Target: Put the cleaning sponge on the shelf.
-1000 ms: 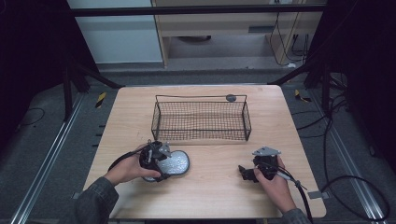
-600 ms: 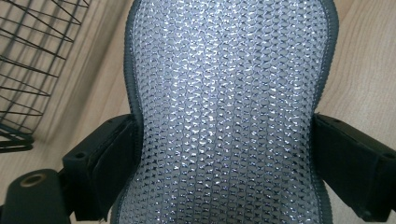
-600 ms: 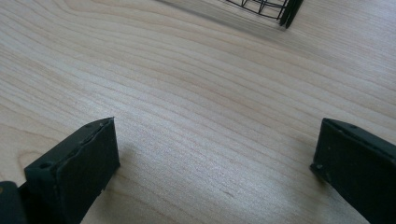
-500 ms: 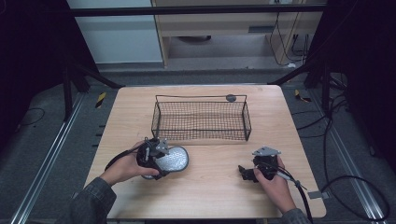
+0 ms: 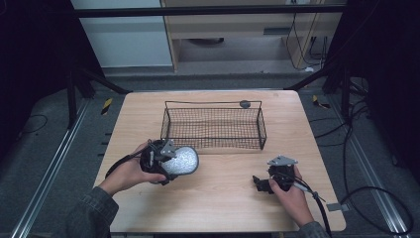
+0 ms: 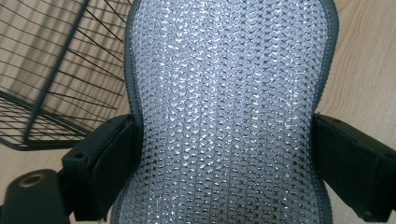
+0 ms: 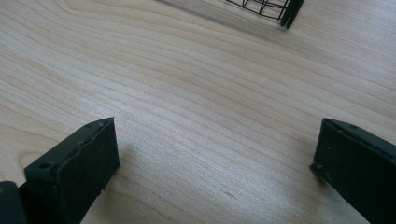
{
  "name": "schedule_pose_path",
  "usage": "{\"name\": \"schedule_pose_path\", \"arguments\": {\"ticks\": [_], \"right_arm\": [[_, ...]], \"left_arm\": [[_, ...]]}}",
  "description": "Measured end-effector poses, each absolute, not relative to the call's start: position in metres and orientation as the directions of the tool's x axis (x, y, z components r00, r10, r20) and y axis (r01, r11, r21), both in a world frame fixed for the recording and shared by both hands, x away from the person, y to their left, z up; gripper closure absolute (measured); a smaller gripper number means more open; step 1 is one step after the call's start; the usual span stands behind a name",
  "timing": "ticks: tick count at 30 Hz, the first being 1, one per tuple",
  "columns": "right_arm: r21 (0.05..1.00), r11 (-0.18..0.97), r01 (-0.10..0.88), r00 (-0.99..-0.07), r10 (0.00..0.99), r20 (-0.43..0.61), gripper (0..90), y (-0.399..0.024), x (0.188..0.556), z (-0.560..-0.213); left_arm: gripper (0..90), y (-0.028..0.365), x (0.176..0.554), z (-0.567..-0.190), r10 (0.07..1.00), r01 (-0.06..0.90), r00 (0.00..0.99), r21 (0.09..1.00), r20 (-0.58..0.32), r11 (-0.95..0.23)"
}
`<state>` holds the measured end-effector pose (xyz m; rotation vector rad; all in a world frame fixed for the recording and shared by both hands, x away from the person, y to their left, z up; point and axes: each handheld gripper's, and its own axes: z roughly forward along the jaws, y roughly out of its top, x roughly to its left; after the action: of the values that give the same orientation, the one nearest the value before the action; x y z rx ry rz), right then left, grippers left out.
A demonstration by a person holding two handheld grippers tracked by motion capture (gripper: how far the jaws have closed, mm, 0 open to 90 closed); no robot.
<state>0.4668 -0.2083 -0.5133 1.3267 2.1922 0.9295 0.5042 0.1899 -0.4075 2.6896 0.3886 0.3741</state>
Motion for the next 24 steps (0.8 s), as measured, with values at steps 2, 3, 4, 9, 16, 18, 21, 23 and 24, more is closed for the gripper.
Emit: {"name": "schedule_pose_path", "arguments": {"ticks": [2,3,4,9,16,18,21,23,24], "right_arm": [[0.721,0.323,0.613,-0.46,0.888,-0.006,0.4,-0.208,0.467,-0.513],[0.722,0.325,0.611,-0.462,0.887,-0.008,0.4,-0.208,0.467,-0.513],[0.722,0.325,0.611,-0.463,0.886,-0.008,0.4,-0.208,0.467,-0.513],[0.722,0.325,0.611,-0.463,0.886,-0.007,0.4,-0.208,0.467,-0.513],[0.722,0.324,0.612,-0.462,0.887,-0.007,0.4,-0.208,0.467,-0.513],[0.722,0.32,0.614,-0.46,0.888,-0.003,0.4,-0.207,0.467,-0.513],[0.722,0.32,0.614,-0.461,0.888,-0.002,0.4,-0.207,0.467,-0.513],[0.722,0.32,0.614,-0.461,0.888,-0.002,0.3,-0.207,0.467,-0.513],[0.722,0.32,0.614,-0.461,0.888,-0.001,0.4,-0.207,0.467,-0.513]], "left_arm": [[8.8,0.19,0.505,-0.405,0.321,0.213,0.924,0.419,0.207,-0.883],[8.8,0.189,0.506,-0.401,0.32,0.21,0.922,0.414,0.218,-0.886],[8.8,0.189,0.508,-0.394,0.324,0.207,0.918,0.421,0.228,-0.883],[8.8,0.187,0.515,-0.378,0.324,0.196,0.912,0.426,0.251,-0.883],[8.8,0.183,0.532,-0.362,0.335,0.192,0.898,0.433,0.284,-0.881],[8.8,0.183,0.535,-0.359,0.333,0.186,0.897,0.434,0.292,-0.881],[8.8,0.179,0.546,-0.352,0.341,0.187,0.886,0.431,0.314,-0.883],[8.7,0.178,0.55,-0.35,0.346,0.191,0.884,0.432,0.315,-0.882],[8.7,0.177,0.552,-0.348,0.349,0.192,0.882,0.434,0.318,-0.88]]}}
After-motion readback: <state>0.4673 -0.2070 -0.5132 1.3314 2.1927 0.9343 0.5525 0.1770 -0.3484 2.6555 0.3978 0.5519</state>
